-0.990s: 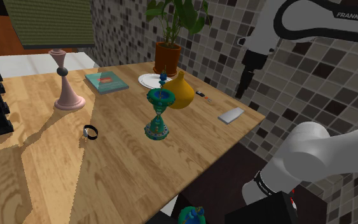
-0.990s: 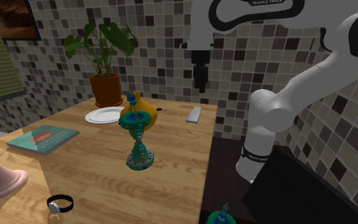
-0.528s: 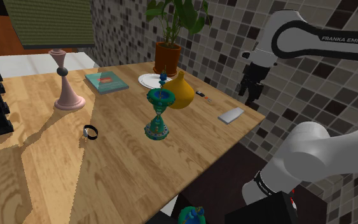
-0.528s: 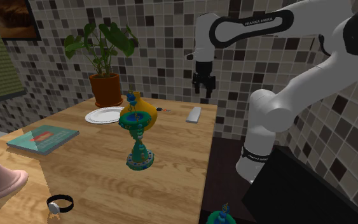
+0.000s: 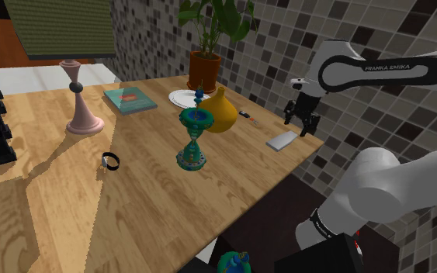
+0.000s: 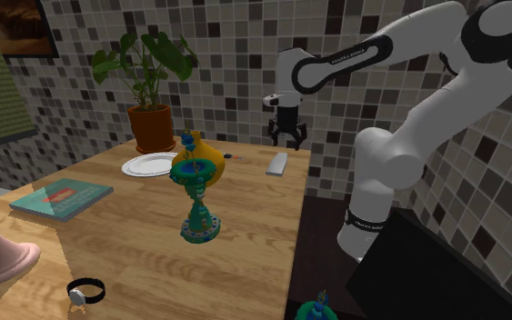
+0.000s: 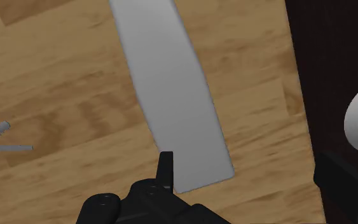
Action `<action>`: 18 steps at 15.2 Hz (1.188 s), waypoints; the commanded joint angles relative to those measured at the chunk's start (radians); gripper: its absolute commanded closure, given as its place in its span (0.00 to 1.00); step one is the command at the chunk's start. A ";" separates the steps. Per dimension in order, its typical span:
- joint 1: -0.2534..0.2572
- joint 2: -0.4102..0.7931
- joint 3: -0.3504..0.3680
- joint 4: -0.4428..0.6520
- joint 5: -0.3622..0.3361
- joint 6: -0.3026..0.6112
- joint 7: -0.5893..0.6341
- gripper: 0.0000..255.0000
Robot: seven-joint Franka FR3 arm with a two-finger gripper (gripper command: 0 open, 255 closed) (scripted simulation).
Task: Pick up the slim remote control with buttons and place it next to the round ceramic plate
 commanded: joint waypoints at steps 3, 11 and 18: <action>0.085 0.127 -0.169 0.022 -0.079 0.148 -0.262 0.00; 0.149 0.244 -0.287 0.002 -0.104 0.304 -0.353 0.00; 0.157 0.264 -0.303 -0.007 -0.105 0.333 -0.355 0.00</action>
